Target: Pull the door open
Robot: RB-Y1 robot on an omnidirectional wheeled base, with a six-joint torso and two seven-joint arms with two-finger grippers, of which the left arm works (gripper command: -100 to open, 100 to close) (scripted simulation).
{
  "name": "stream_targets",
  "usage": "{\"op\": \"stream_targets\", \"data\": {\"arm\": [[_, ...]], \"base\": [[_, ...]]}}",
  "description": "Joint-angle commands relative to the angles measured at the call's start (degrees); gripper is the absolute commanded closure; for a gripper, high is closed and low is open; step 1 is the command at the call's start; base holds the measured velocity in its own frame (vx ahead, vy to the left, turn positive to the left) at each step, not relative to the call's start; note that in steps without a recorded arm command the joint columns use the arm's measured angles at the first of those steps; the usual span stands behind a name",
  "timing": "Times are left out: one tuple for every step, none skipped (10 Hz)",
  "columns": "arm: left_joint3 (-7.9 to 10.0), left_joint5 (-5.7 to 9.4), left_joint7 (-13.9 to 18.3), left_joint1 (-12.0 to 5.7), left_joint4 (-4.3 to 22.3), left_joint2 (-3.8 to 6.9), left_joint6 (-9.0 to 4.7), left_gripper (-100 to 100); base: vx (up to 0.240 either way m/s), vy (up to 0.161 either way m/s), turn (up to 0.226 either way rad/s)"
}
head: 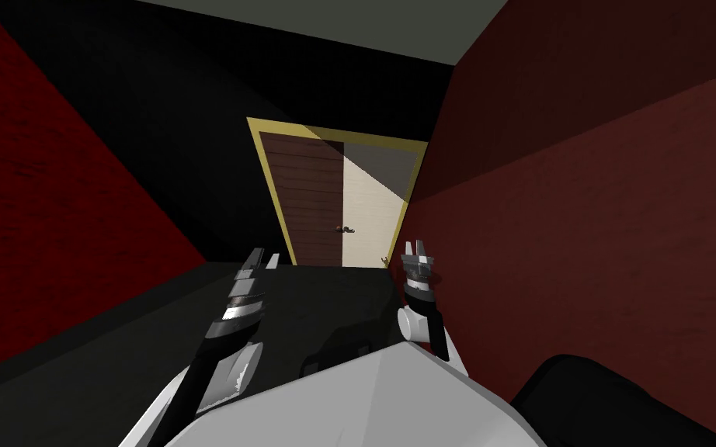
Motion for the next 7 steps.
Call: {"op": "stream_targets", "data": {"arm": [[0.1,0.25,0.32,-0.35,1.9,0.4,-0.52,-100],[0.17,0.46,0.57,-0.76,3.75,0.74,-0.96,-100],[0.21,0.57,0.69,-0.97,4.67,0.91,-1.19,-100],[0.25,0.69,0.84,-1.2,5.72,1.1,-1.44,-100],[0.29,0.81,0.98,-1.44,6.79,1.29,-1.7,-100],[0.34,0.94,1.13,-1.68,7.87,1.47,-1.96,-100],[0.38,1.06,1.27,-1.92,8.94,1.66,-2.22,-100]], "base": [[0.148,-0.045,-0.041],[0.158,-0.044,-0.055],[0.15,-0.033,-0.049],[0.123,-0.018,-0.035],[0.095,-0.018,-0.039],[0.077,-0.021,-0.036],[0.082,-0.024,-0.042]]}}
